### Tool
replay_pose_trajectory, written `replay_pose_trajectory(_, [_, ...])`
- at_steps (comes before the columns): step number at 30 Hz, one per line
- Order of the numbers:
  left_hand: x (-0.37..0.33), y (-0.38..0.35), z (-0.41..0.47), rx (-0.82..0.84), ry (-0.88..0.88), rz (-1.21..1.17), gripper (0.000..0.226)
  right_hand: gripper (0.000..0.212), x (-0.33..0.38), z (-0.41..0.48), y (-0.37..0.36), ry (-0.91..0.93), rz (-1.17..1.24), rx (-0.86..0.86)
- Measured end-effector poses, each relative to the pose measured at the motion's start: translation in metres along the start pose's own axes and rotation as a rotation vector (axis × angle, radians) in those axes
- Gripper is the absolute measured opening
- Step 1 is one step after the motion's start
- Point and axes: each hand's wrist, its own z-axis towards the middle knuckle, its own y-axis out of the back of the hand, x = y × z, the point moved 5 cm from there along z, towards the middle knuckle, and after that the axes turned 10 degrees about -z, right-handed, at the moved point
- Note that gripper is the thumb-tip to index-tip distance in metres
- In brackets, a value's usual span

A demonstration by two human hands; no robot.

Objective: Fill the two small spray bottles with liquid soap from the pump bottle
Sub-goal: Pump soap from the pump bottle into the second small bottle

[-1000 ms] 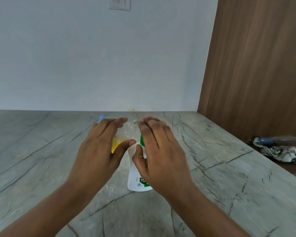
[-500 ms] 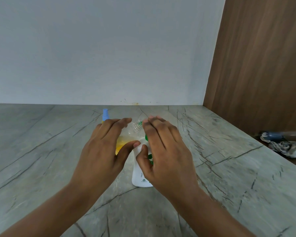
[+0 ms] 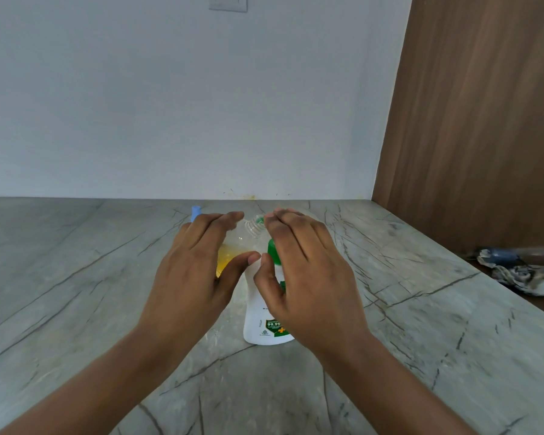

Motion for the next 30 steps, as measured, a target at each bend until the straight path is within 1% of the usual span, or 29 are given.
replay_pose_trajectory(3, [-0.001,0.002,0.003,-0.009,-0.004,0.010,0.051,0.035,-0.001,0.004,0.001,0.002,-0.011,-0.014])
replay_pose_trajectory(10, [0.001,0.005,0.003,-0.013,-0.004,0.010,0.051,0.040,0.004,0.001,-0.004,0.006,-0.035,0.020])
replay_pose_trajectory(18, [-0.003,0.005,0.001,-0.011,-0.019,0.033,0.051,0.037,0.004,-0.002,0.000,-0.016,-0.003,-0.019])
replay_pose_trajectory(24, [0.003,0.002,-0.007,0.011,-0.023,0.036,0.050,0.034,0.008,-0.007,-0.005,-0.019,0.004,-0.015])
replay_pose_trajectory(30, [0.005,-0.002,-0.009,0.013,-0.019,0.050,0.048,0.035,0.008,-0.012,-0.008,-0.026,-0.001,-0.021])
